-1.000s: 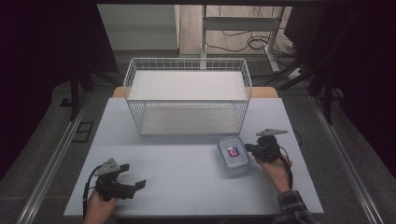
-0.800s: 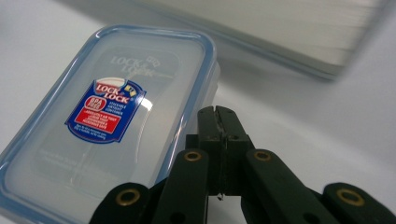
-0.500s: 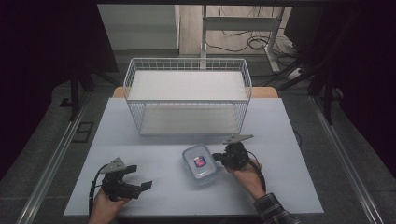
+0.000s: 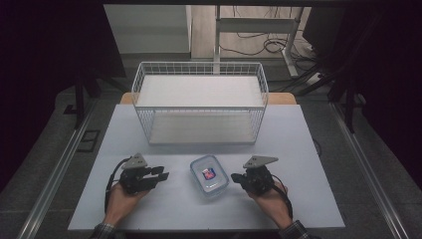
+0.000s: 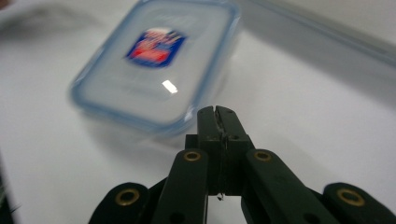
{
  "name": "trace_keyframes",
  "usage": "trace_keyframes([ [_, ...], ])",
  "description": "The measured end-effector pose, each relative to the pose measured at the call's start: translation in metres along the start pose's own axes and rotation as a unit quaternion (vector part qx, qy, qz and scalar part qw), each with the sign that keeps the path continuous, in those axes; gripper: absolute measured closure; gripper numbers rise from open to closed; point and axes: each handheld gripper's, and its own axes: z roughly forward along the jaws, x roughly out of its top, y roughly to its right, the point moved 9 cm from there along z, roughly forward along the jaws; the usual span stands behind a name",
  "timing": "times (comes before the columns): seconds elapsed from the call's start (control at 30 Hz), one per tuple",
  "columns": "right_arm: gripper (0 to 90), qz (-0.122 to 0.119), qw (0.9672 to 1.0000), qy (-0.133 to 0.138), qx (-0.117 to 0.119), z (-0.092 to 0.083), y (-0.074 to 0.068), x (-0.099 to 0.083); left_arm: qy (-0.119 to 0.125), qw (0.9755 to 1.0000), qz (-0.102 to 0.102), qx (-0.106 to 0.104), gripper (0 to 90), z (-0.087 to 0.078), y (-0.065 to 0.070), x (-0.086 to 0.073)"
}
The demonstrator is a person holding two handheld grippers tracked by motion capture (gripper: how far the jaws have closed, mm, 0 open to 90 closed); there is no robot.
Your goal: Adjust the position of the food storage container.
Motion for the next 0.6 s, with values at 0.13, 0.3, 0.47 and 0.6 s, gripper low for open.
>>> trace_keyframes([
  [0.13, 88.8, 0.006, 0.9999, -0.009, 0.012, -0.002, -0.019, -0.012, -0.021, 0.9993, 0.030, -0.009, 84.7, 0.027, -0.005, 0.015],
  [0.3, 88.7, 0.000, 0.9992, -0.031, 0.025, 0.007, -0.031, -0.021, -0.024, 0.9988, 0.032, -0.029, 88.3, 0.058, -0.010, 0.033],
  [0.47, 88.7, -0.002, 0.9989, -0.038, 0.027, 0.013, -0.029, -0.021, -0.035, 0.9974, 0.026, -0.057, 88.7, 0.080, -0.007, 0.035],
  [0.6, 88.7, 0.001, 0.9992, -0.036, 0.016, 0.014, -0.021, -0.019, -0.057, 0.9959, 0.042, -0.056, 89.9, 0.082, 0.004, 0.029],
])
